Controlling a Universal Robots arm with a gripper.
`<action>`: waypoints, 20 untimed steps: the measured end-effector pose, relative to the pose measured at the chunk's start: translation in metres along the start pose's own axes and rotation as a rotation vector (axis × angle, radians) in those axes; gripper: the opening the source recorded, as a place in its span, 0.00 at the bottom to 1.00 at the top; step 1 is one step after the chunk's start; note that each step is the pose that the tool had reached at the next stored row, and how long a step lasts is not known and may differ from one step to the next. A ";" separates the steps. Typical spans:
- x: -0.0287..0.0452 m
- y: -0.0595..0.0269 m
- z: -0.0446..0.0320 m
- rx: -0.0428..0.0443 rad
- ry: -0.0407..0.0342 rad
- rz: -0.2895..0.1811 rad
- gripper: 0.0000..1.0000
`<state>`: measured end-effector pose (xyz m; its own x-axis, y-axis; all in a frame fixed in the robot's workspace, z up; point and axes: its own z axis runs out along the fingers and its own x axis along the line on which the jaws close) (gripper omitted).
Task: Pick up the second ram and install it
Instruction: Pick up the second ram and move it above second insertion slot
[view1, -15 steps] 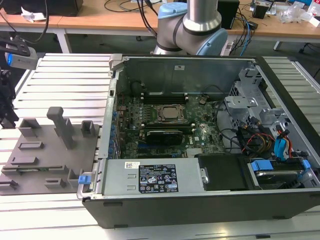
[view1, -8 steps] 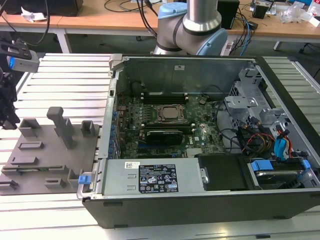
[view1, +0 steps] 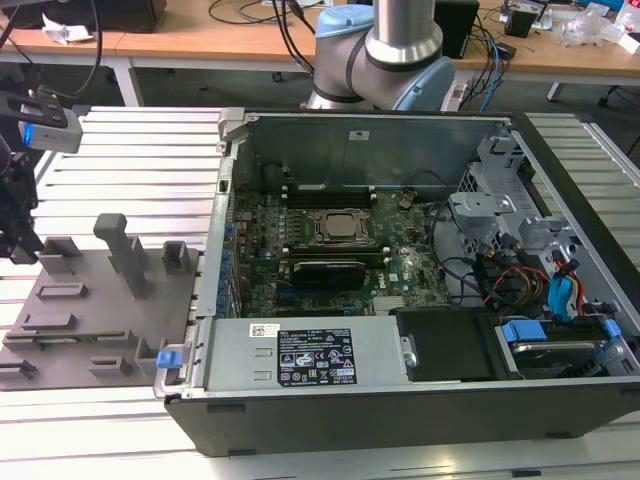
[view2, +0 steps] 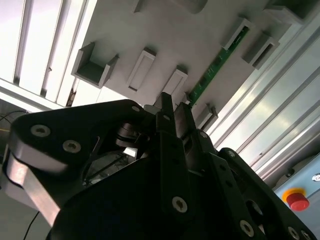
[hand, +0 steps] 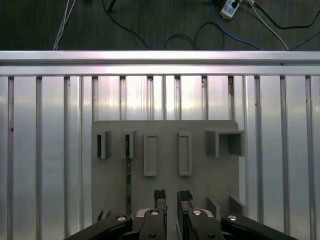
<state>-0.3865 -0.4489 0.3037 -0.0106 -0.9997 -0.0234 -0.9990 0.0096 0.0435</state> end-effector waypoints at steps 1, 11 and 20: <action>0.0001 -0.0001 0.0009 0.0000 0.0000 0.000 0.24; 0.0007 0.0000 0.0082 0.0001 0.0000 0.000 0.24; 0.0122 0.0004 0.0140 0.0000 0.0000 0.000 0.24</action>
<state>-0.3877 -0.4607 0.2895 -0.0106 -0.9997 -0.0234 -0.9990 0.0095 0.0435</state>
